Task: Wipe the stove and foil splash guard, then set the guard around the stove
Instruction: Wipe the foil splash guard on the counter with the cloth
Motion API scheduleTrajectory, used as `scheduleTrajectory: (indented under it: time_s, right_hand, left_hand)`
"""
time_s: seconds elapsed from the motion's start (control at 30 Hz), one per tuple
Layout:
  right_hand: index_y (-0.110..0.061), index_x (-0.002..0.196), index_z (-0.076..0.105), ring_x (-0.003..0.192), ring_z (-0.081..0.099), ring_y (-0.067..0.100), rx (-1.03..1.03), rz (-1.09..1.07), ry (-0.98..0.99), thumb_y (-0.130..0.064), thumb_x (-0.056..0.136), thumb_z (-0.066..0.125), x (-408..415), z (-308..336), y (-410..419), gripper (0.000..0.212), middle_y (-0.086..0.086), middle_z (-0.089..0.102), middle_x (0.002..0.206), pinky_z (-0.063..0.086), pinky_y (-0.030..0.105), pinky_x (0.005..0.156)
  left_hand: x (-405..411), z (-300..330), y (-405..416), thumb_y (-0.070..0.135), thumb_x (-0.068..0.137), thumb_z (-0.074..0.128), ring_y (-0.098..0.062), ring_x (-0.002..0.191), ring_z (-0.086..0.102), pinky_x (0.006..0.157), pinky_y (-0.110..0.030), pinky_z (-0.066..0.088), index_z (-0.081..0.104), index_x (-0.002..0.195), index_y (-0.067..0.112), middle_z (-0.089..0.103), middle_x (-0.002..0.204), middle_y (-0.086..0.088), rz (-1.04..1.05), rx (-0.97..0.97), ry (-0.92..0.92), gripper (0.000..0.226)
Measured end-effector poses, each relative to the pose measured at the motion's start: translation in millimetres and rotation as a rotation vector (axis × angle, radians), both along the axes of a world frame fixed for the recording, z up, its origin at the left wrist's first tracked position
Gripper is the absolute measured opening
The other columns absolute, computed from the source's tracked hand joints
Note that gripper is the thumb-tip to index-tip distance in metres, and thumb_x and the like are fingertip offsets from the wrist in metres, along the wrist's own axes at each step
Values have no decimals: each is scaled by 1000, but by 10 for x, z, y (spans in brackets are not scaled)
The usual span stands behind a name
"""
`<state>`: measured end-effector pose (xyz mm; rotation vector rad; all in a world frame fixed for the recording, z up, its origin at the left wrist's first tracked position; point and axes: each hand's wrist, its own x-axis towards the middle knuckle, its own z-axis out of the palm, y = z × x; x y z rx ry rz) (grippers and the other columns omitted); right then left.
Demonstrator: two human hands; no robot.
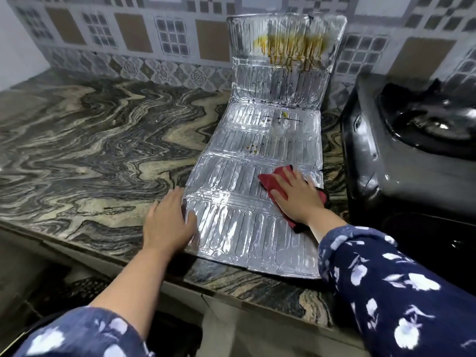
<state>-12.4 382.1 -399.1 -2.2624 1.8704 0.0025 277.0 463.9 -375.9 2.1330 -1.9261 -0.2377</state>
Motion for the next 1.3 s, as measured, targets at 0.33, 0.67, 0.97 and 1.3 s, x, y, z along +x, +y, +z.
scheduleTrajectory:
  time_s: [0.33,0.67,0.97,1.3]
  right_hand:
    - [-41,144,30,148,2,25,-89,-320,-199,-56,93,36,-44,114,70,53,-1,13,160,-1,47,119]
    - [-46,135,45,134,19,35,-112,-474,-209,-53,92,41,35,54,254,44,1,29,154,25,38,109]
    - [-45,137,43,131,22,35,-97,-446,-182,-51,94,39,111,66,499,44,2,29,154,28,40,107]
    - [-45,139,39,130,21,33,-39,-431,-177,-52,94,38,310,162,955,46,2,27,154,29,38,105]
  left_hand:
    - [-239,-121,-1001,29,89,38,-38,120,45,97,-46,41,48,120,16,46,132,-21,-38,156,6,35]
    - [-287,-186,-1092,43,90,47,-40,121,38,97,-47,37,55,116,18,39,143,-15,-2,71,-61,37]
    - [-178,-173,-864,40,90,53,-37,131,30,105,-48,32,55,123,16,34,150,-13,-10,44,9,41]
    - [6,-172,-477,38,91,53,-36,133,28,108,-48,32,54,125,17,32,151,-11,6,77,26,40]
